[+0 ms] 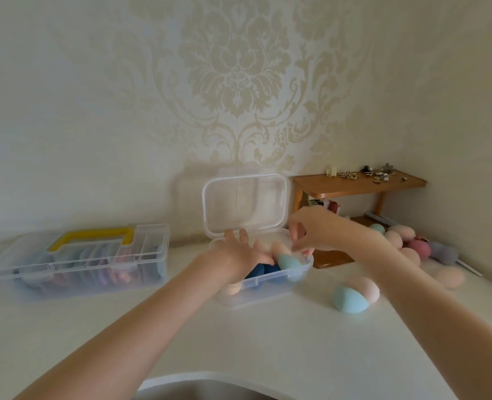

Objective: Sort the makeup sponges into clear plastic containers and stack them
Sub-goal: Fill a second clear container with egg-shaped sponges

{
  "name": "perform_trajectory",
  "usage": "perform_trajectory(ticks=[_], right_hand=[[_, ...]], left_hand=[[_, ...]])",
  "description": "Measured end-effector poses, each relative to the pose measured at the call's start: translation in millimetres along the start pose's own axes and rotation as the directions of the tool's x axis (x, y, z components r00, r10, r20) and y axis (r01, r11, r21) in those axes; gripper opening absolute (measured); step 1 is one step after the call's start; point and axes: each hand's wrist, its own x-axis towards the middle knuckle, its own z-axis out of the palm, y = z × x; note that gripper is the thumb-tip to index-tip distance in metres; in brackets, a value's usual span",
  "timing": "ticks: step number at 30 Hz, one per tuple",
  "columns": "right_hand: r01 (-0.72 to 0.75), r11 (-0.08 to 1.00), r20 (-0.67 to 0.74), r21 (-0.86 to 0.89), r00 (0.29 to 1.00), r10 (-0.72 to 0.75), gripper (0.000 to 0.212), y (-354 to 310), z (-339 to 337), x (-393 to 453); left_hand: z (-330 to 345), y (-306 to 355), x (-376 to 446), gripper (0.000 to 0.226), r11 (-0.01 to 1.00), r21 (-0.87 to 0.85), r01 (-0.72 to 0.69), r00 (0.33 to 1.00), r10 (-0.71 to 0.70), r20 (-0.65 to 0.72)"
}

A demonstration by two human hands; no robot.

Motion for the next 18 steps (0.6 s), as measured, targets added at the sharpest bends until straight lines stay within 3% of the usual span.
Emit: perform_trajectory(ticks=[2, 6, 8, 11, 14, 18], right_hand=[[-0.055, 0.998, -0.029, -0.041, 0.998, 0.054, 0.011, 12.9, -16.8, -11.9], [-0.16, 0.964, 0.289, -0.21, 0.932, 0.218, 0.031, 30.8, -6.2, -29.9], [-0.146, 0.931, 0.361, -0.334, 0.893, 0.27, 0.045, 36.0, 10.9, -33.7], [-0.072, 0.914, 0.322, -0.398, 0.922, 0.213, 0.047, 39.3, 22.8, -35.8], [-0.085, 0.97, 0.234, -0.229, 0.962, 0.139, 0.032, 39.2, 9.5, -39.0], [0.036, 0.999, -0.043, 0.023, 0.998, -0.035, 0.028, 19.4, -15.7, -37.4]], left_hand=[[2.3, 1.0, 3.7, 0.048, 1.0, 0.007, -0.017, 0.999, 0.017, -0.032], [4.5, 1.7, 10.2, 0.052, 0.999, -0.019, 0.046, 0.998, -0.047, -0.047], [3.2, 1.2, 6.9, 0.051, 1.0, -0.013, -0.001, 0.999, 0.001, -0.044], [-1.2, -2.1, 2.2, 0.059, 0.996, 0.016, -0.086, 0.993, 0.087, -0.082], [-3.8, -12.3, 1.7, 0.053, 0.988, -0.064, -0.137, 0.985, 0.13, -0.114], [-0.4, -20.7, 3.2, 0.052, 0.982, -0.112, -0.154, 0.977, 0.135, -0.163]])
